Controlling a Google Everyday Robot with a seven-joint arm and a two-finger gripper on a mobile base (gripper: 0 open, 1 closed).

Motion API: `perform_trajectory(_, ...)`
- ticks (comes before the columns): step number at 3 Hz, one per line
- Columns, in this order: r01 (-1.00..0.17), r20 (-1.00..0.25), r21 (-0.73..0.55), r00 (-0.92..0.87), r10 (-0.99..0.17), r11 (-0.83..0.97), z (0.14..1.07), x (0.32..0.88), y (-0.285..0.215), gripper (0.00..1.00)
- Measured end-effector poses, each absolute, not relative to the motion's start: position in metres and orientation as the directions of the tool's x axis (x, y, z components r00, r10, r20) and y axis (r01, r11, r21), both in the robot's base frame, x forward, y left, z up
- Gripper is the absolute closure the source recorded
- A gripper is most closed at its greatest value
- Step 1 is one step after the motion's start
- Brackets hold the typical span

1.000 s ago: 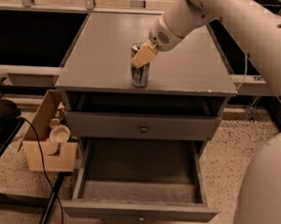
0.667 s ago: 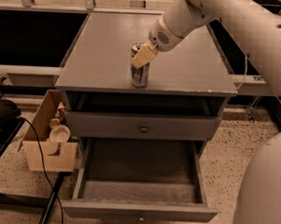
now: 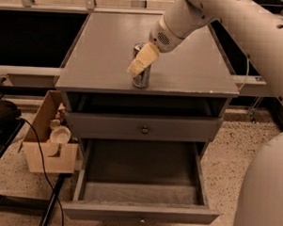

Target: Pick redbull can from middle drawer and place on counter

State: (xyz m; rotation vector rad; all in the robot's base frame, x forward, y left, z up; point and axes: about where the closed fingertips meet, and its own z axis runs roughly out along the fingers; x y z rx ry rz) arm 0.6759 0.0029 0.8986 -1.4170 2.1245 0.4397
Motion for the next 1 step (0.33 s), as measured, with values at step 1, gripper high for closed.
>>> perform_trajectory(1, -0.919, -0.601, -0.028, -0.298, -0.742, 0.393, 0.8986, 0.6759, 0.0029, 0.00)
